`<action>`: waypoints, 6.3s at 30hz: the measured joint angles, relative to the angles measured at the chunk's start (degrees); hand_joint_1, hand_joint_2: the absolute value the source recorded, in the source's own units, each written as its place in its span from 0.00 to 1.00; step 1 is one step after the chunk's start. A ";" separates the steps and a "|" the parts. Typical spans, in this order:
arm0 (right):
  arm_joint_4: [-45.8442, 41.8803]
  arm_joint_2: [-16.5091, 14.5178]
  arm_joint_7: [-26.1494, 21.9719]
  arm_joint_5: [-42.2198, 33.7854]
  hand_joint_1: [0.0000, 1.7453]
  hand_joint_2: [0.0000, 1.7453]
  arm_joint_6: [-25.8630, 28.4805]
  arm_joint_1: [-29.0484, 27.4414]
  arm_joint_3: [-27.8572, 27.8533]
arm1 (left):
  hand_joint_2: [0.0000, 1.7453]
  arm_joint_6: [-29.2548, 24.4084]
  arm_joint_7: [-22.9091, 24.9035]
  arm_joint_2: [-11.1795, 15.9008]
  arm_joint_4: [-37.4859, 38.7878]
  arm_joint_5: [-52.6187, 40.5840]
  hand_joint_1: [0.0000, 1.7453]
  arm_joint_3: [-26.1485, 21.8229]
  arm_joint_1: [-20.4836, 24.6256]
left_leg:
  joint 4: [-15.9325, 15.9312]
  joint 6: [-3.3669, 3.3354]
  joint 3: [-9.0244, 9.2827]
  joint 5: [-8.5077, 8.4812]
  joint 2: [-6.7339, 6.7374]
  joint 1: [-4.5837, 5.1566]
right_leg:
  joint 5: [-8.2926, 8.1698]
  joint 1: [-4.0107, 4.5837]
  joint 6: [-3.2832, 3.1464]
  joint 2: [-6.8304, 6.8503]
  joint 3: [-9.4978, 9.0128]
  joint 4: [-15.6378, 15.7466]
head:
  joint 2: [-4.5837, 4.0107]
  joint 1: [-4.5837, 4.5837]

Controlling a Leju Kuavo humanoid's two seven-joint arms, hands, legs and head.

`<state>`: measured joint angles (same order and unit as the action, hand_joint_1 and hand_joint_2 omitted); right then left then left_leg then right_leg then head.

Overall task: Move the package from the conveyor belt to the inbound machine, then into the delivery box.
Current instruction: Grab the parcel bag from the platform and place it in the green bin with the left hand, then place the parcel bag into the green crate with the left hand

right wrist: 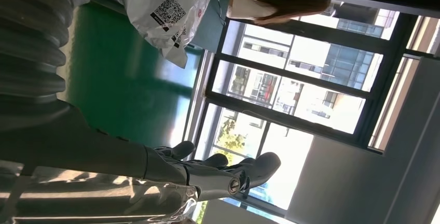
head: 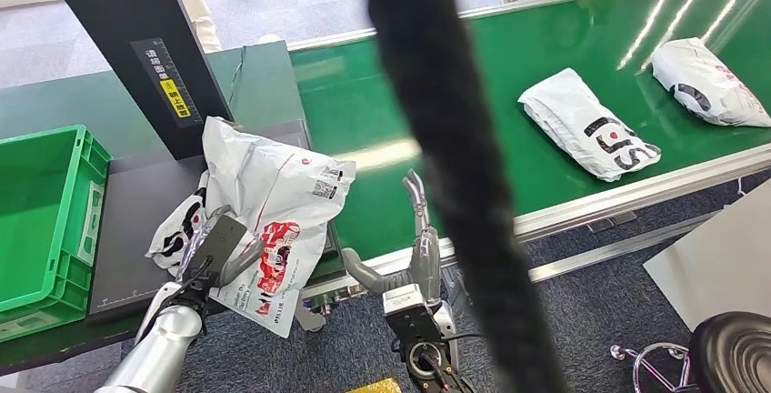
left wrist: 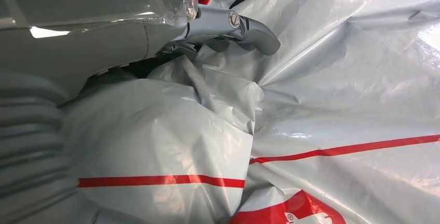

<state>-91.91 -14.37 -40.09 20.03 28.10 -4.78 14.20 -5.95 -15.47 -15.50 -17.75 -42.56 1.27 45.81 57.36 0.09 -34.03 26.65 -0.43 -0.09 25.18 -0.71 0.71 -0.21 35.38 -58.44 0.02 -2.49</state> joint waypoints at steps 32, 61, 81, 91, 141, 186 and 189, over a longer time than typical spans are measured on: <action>-0.21 0.06 0.00 -2.04 0.00 1.00 1.31 0.00 0.16 | 1.00 -0.02 -1.89 0.33 0.00 2.15 1.00 -6.28 0.20 | 0.00 0.00 0.00 0.00 0.01 0.00 | 0.00 0.00 0.00 -0.01 0.00 0.00 | 0.00 0.00; -0.78 1.66 0.00 -6.87 0.00 1.00 2.02 1.55 1.75 | 1.00 -1.01 -3.02 2.33 -0.39 0.21 1.00 -9.60 1.08 | 0.00 0.00 0.00 0.00 0.01 0.00 | 0.00 0.00 0.00 -0.01 -0.01 -0.01 | 0.00 0.00; -0.72 1.83 0.00 -8.35 0.00 1.00 1.30 -0.20 2.05 | 1.00 3.22 2.68 6.83 -3.63 -7.95 1.00 -6.33 18.07 | 0.01 0.02 -0.17 -0.02 0.03 -0.01 | 0.00 0.02 -0.01 0.00 0.17 -0.02 | 0.00 0.00; -1.19 1.84 0.00 -7.68 0.00 1.00 0.92 -1.45 2.04 | 1.00 4.80 3.55 7.25 -5.29 -8.24 1.00 -6.15 24.44 | 0.01 0.02 -0.19 -0.02 0.03 -0.01 | 0.00 0.02 -0.01 -0.01 0.19 -0.02 | 0.00 0.00; -1.74 1.12 0.00 -8.77 0.00 1.00 1.65 -4.63 1.57 | 1.00 11.65 -5.47 34.76 -12.26 -0.84 1.00 -11.01 18.70 | -0.03 0.11 -0.29 0.03 0.53 -0.05 | 0.03 0.09 -0.07 -0.45 0.46 -0.15 | 0.00 0.00; -3.16 2.22 0.00 -10.29 0.00 1.00 2.37 -5.18 1.44 | 1.00 12.16 -10.14 42.64 -17.42 7.15 0.00 -12.73 4.07 | -0.03 0.22 -0.27 0.10 0.54 -0.11 | 0.11 0.18 -0.30 -0.54 0.50 -0.14 | 0.00 0.02; -3.16 2.43 0.00 -10.50 0.00 1.00 2.51 -5.18 1.63 | 1.00 12.14 -10.15 42.66 -17.42 7.32 0.00 -12.63 3.80 | -0.03 0.22 -0.28 0.10 0.53 -0.11 | 0.11 0.18 -0.30 -0.54 0.50 -0.14 | 0.00 0.02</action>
<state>-95.08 -11.94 -40.09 9.53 30.62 -9.96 15.83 6.20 -25.62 27.17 -35.17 -35.23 -11.36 49.61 57.33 0.31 -34.31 26.75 0.11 -0.20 25.30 -0.53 0.41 -0.75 35.89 -58.58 0.02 -2.47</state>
